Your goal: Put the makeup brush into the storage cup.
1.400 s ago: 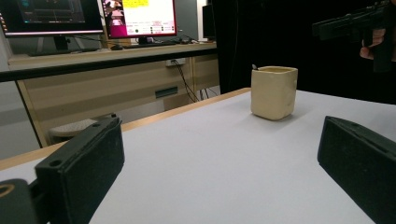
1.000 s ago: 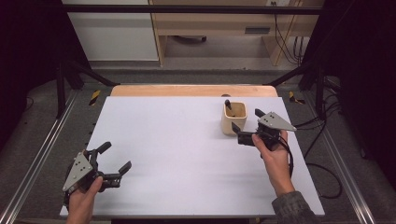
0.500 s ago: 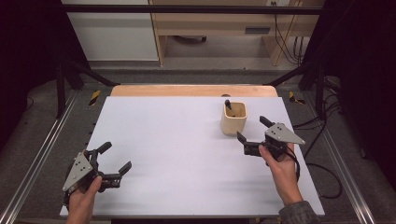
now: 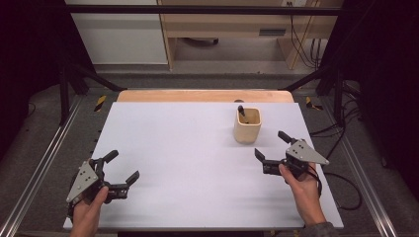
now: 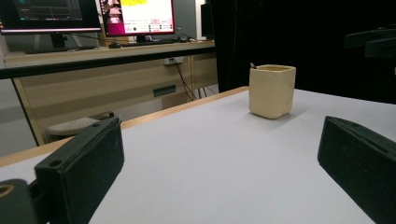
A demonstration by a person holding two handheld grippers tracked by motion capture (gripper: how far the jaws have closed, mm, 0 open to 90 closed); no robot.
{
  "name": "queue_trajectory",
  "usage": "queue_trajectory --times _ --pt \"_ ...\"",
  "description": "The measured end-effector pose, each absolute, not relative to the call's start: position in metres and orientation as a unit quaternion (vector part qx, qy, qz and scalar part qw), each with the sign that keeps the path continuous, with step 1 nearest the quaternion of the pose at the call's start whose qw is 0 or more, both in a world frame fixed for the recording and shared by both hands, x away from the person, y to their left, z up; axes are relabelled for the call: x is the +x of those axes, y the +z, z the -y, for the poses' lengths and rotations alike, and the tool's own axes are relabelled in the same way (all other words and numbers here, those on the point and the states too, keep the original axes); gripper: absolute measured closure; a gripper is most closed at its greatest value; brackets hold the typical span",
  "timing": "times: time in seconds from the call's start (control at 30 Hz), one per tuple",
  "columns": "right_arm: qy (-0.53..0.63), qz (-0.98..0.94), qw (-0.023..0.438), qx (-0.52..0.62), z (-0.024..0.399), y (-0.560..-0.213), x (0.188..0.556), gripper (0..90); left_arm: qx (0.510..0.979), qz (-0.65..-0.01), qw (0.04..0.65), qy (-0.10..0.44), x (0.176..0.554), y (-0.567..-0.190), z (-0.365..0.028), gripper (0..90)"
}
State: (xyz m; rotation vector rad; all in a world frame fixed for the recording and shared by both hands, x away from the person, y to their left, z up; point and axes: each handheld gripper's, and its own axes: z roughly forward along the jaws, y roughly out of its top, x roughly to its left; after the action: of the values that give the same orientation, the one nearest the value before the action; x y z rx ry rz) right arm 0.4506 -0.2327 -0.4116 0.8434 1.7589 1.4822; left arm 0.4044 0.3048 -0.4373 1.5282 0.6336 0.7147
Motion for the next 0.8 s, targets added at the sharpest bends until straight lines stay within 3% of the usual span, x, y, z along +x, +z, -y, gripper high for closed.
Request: queue_trajectory --times 0.8 --pt "0.583 -0.665 0.332 0.327 0.246 -0.431 0.430 3.0 0.665 -0.276 0.620 0.311 0.404 -0.437 -0.306 0.1"
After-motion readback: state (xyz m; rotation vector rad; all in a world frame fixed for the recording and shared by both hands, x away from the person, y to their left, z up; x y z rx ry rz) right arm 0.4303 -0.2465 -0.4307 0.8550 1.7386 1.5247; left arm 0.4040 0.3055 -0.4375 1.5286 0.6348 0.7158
